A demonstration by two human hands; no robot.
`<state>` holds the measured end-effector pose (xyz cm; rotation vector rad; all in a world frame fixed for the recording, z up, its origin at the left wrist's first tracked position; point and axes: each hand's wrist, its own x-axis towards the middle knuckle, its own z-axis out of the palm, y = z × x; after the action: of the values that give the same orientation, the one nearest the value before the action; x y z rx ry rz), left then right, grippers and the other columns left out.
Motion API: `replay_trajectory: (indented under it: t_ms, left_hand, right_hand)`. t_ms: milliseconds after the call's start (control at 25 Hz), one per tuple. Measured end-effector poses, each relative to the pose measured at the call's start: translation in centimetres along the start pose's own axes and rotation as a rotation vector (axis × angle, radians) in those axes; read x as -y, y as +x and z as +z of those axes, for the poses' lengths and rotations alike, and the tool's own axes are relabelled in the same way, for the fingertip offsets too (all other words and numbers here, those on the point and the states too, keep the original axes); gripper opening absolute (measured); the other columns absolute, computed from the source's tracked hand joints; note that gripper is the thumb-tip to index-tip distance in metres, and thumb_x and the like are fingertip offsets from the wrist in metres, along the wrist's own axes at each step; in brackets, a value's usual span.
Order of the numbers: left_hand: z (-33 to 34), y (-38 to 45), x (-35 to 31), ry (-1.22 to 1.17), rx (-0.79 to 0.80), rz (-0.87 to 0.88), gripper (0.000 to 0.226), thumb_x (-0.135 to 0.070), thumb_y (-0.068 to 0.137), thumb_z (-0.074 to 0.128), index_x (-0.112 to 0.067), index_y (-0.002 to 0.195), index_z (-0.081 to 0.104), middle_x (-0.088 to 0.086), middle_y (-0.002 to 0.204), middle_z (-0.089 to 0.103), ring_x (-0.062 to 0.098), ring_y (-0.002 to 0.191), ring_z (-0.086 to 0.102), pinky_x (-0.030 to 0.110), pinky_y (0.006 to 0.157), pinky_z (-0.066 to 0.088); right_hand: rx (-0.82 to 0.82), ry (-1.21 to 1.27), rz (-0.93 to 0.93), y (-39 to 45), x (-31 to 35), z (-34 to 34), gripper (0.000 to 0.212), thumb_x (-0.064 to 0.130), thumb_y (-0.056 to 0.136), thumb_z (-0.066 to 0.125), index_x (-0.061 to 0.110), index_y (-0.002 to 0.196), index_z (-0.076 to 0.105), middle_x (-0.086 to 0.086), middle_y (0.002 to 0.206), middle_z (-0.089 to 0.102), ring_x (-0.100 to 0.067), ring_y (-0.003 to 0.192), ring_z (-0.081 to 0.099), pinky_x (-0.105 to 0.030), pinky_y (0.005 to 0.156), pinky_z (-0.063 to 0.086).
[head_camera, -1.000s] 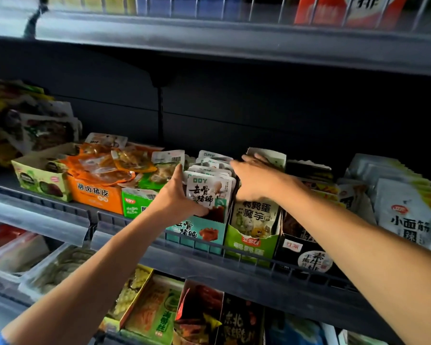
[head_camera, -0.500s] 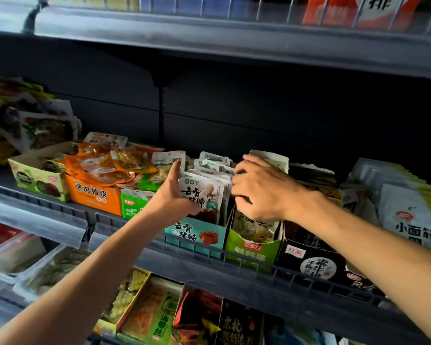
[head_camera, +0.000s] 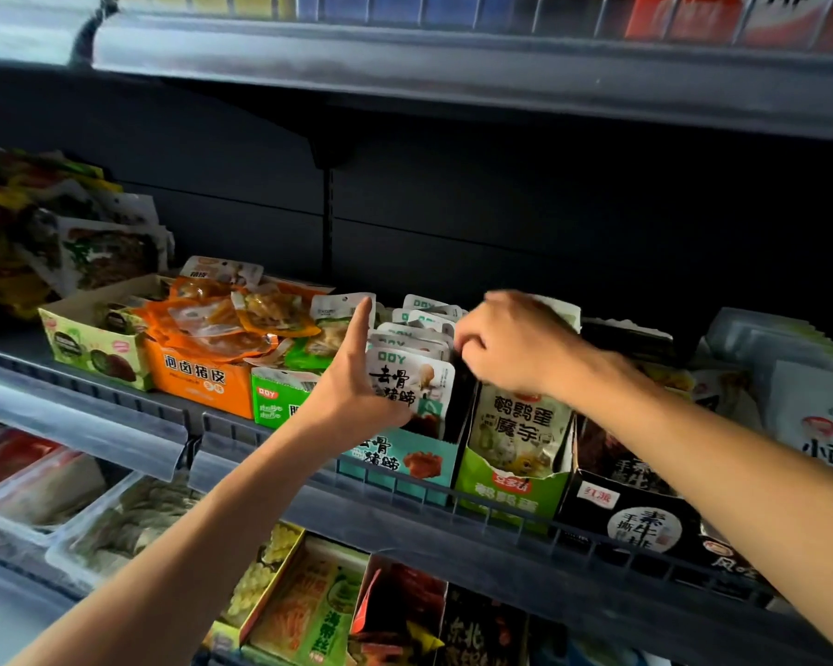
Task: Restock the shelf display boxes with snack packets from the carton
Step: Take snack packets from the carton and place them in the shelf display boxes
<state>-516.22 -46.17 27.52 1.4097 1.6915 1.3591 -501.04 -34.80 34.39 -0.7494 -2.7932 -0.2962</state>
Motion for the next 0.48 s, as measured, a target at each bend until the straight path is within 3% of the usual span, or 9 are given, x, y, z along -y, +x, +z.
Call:
replay_trajectory:
  t_ms: [80,120,200,280,400,480]
  left_hand:
    - [0.0,0.2,0.1,-0.025,0.008,-0.021,0.122,0.013,0.074,0.067,-0.042,0.155,-0.007,0.008,0.165,0.011,0.008,0.055,0.056,0.018,0.046,0.045]
    - [-0.1,0.3,0.3,-0.03,0.013,-0.032,0.122,0.012,0.075,0.067,-0.042,0.155,-0.007,0.008,0.164,0.012,0.012,0.06,0.061,0.019,0.048,0.047]
    - [-0.3,0.6,0.6,-0.019,0.018,-0.034,0.122,0.009,0.075,0.069,-0.042,0.155,-0.007,0.009,0.164,0.015,0.025,0.087,0.069,0.021,0.056,0.052]
    - [-0.3,0.6,0.7,-0.016,0.02,-0.031,0.122,0.008,0.075,0.071,-0.04,0.155,-0.008,0.007,0.163,0.017,0.026,0.102,0.065,0.023,0.063,0.056]
    - [-0.2,0.5,0.7,-0.027,0.022,-0.04,0.121,0.007,0.075,0.071,-0.039,0.156,-0.007,0.004,0.163,0.017,0.024,0.11,0.062,0.024,0.067,0.057]
    - [-0.1,0.5,0.8,-0.05,0.018,-0.038,0.12,0.008,0.075,0.07,-0.04,0.156,-0.005,0.004,0.162,0.019,0.021,0.097,0.066,0.022,0.061,0.053]
  right_hand:
    - [0.029,-0.112,0.101,1.8,-0.5,-1.0,0.018,0.014,0.083,0.053,0.016,0.084,0.07,-0.003,0.086,0.071,-0.021,0.086,0.065,-0.04,0.108,0.039]
    - [0.089,-0.16,0.126,2.4,-0.6,-1.1,0.011,0.016,0.084,0.056,0.016,0.087,0.067,-0.002,0.088,0.069,-0.022,0.089,0.064,-0.04,0.108,0.037]
    - [0.117,-0.15,0.179,3.2,-0.4,-0.5,0.014,0.018,0.087,0.06,0.017,0.101,0.059,-0.001,0.092,0.063,-0.021,0.092,0.06,-0.042,0.106,0.037]
    - [0.068,-0.057,0.277,3.6,-0.7,0.2,0.028,0.014,0.088,0.063,0.017,0.114,0.052,-0.001,0.097,0.061,-0.022,0.097,0.059,-0.045,0.105,0.038]
    - [-0.035,0.152,0.349,4.3,-1.2,0.8,0.02,0.01,0.086,0.07,0.024,0.091,0.056,0.003,0.093,0.067,-0.019,0.096,0.064,-0.039,0.095,0.048]
    - [-0.086,0.317,0.378,4.5,-1.4,1.0,0.024,0.01,0.084,0.074,0.025,0.078,0.057,0.005,0.084,0.066,-0.016,0.089,0.067,-0.033,0.083,0.055]
